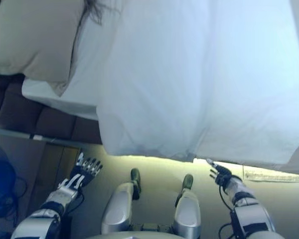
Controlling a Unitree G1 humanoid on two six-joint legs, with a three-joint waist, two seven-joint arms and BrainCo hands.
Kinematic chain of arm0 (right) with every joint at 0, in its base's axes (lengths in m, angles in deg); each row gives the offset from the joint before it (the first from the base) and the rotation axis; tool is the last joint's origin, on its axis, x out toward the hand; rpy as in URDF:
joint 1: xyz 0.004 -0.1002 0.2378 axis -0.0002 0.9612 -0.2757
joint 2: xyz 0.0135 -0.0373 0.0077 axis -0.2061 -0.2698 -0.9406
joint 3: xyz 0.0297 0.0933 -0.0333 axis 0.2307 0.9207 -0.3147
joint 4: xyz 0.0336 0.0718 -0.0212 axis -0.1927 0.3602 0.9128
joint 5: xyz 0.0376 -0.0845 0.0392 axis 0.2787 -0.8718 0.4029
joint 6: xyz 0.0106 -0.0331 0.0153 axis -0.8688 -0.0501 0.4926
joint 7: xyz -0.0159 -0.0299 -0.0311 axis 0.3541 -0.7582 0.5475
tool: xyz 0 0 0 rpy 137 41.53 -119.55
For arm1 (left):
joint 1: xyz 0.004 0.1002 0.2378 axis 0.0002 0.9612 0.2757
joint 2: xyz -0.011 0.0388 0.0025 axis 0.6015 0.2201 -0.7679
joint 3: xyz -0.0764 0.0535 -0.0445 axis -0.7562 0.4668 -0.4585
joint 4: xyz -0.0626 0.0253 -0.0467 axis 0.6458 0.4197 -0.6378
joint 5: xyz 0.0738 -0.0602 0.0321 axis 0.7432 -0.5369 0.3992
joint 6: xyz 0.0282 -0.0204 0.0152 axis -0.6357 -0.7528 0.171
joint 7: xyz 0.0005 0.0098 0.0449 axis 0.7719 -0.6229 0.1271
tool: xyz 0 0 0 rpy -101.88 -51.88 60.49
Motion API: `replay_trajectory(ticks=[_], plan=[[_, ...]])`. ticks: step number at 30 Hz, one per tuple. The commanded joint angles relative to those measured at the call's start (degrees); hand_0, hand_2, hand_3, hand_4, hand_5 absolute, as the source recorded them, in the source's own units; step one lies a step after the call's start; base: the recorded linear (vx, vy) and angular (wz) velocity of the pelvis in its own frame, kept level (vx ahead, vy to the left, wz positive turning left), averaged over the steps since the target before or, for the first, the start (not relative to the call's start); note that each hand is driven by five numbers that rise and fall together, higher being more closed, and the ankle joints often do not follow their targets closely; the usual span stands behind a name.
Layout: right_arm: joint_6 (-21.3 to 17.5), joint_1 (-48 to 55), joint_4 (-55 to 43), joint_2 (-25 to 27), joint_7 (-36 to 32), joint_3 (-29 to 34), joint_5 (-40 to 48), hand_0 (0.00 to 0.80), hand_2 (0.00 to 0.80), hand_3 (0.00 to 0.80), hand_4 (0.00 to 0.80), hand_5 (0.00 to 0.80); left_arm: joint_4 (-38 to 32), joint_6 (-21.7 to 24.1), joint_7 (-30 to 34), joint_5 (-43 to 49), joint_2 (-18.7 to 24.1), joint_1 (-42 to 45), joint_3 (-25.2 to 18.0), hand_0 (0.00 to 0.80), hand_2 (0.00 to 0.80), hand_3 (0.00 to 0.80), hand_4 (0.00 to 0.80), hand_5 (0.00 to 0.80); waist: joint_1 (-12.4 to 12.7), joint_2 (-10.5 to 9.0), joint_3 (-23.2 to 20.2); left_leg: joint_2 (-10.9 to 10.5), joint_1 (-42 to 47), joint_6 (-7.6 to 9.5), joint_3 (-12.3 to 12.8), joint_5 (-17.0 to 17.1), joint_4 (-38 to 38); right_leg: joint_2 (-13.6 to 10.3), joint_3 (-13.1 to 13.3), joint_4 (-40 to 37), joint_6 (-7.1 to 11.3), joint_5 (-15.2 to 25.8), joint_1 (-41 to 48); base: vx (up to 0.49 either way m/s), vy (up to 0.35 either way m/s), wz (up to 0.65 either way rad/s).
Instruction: Make the bed neatly
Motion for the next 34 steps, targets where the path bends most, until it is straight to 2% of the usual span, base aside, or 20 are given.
replay_trajectory(ticks=[1,4,7,12,15,19,27,34], plan=[[-0.99,3.5,-1.18,-0.56,-2.26,-0.86,-2.37,0.0,0.0,0.0,0.0,0.0,4.64,3.82,-1.7,13.21,0.73,1.92,0.46,0.0,0.0,0.0,0.0,0.0,-0.52,0.2,-5.45,1.64,4.85,-1.56,0.56,1.44,-4.43,-0.54,0.92,0.41,-0.58,0.35,0.61,0.173,0.009,0.01],[-1.21,6.68,-0.93,-2.82,-1.23,-0.74,-4.57,0.0,0.0,0.0,0.0,0.0,5.65,5.47,-3.7,20.14,-0.72,4.43,1.04,0.0,0.0,0.0,0.0,0.0,-1.14,0.16,-8.54,1.96,7.7,-1.81,0.96,2.33,-7.52,0.08,1.22,-1.72,-0.51,1.13,2.31,0.198,0.018,-0.09],[-0.63,10.12,0.26,-5.82,0.6,1.02,-2.22,0.0,0.0,0.0,0.0,0.0,7.26,7.9,-6.02,29.46,-3.69,7.86,3.11,0.0,0.0,0.0,0.0,0.0,-1.8,0.29,-11.82,2.13,11.46,-1.92,1.19,3.22,-11.71,0.95,1.53,-4.53,-0.39,2.06,4.74,0.214,0.023,-0.06],[-0.62,13.08,4.12,-9.0,2.49,4.34,-1.27,0.0,0.0,0.0,0.0,0.0,10.49,7.76,-6.34,37.27,-6.92,10.12,4.57,0.0,0.0,0.0,0.0,0.0,-2.86,0.68,-14.86,2.14,16.04,-2.17,1.93,4.28,-17.16,1.94,1.22,-7.99,-0.1,3.19,7.92,0.137,0.008,-0.11],[-0.04,13.9,6.1,-10.11,5.4,4.64,-3.15,0.0,0.0,0.0,0.0,0.0,11.89,6.66,-5.9,38.35,-8.54,10.59,5.36,0.0,0.0,0.0,0.0,0.0,-3.18,0.79,-15.9,2.17,16.87,-2.3,2.18,4.29,-18.04,2.17,0.83,-9.12,0.06,3.72,8.66,0.069,-0.012,-0.05],[2.97,13.7,8.8,-11.29,9.51,3.97,-7.19,0.0,0.0,0.0,0.0,0.0,13.04,4.36,-6.35,38.7,-11.06,10.06,6.57,0.0,0.0,0.0,0.0,0.0,-3.24,0.96,-16.98,2.18,17.38,-2.28,1.77,3.7,-18.04,2.43,0.57,-9.12,-0.16,3.39,9.26,0.046,-0.012,-0.02],[2.11,12.68,7.4,-11.99,8.39,0.32,-8.41,0.0,0.0,0.0,0.0,0.0,11.92,4.0,-7.03,37.46,-12.9,8.72,9.83,0.0,0.0,0.0,0.0,0.0,-3.1,0.74,-17.65,2.39,18.88,-1.9,1.34,3.17,-18.04,2.62,0.54,-9.07,-0.58,2.73,10.95,0.046,-0.015,-0.01],[1.84,13.23,7.17,-12.69,8.24,-1.93,-10.91,0.0,0.0,0.0,0.0,0.0,12.16,4.13,-8.27,38.52,-12.77,8.65,10.56,0.0,0.0,0.0,0.0,0.0,-2.61,0.39,-18.38,2.28,18.85,-1.73,0.44,3.19,-18.04,2.55,-0.01,-9.12,-0.36,2.68,11.52,0.031,-0.011,0.0]])
